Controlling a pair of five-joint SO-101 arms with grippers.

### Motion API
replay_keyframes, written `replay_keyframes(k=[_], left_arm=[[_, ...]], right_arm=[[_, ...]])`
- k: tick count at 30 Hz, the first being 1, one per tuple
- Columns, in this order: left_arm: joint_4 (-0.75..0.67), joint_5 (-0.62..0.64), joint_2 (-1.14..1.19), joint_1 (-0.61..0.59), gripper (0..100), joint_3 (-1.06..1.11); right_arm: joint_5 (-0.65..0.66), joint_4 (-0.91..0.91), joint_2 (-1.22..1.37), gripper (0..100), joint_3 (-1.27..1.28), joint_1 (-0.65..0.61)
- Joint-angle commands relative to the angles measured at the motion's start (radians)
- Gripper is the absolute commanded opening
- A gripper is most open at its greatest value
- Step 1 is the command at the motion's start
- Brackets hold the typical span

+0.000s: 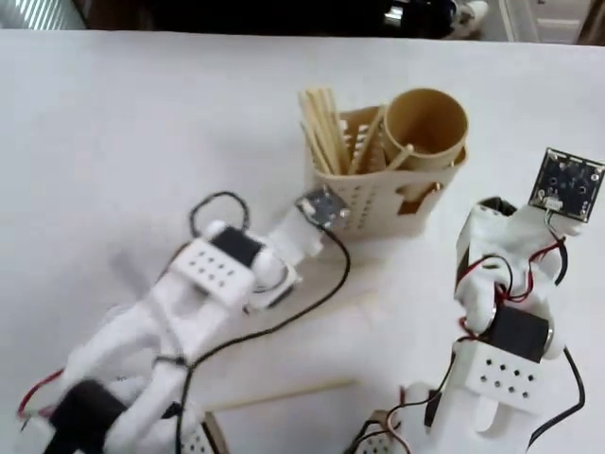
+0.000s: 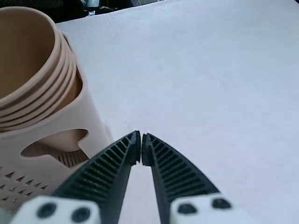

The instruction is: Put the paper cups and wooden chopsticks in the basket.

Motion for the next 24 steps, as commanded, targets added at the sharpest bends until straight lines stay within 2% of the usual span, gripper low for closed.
replay_keyframes(k=[1, 7, 12, 18, 24], left_arm=[[0.041, -0.075, -0.176, -0.048, 2, -0.026], [0.135, -0.141, -0.331, -0.064, 2, -0.063], [0.229, -0.141, -0.394, -0.064, 2, -0.264], [0.244, -0.137, -0.328, -0.058, 2, -0.54], [0.172, -0.02, -0.16, -0.051, 2, -0.885]], right_arm=[[0.006, -0.002, -0.024, 1.8, -0.029, 0.01], [0.006, -0.002, -0.024, 1.8, -0.029, 0.01], [0.006, -0.002, -0.021, 1.8, -0.029, 0.01], [0.006, -0.002, -0.019, 1.8, -0.028, 0.01], [0.005, -0.002, -0.018, 1.8, -0.028, 0.01]])
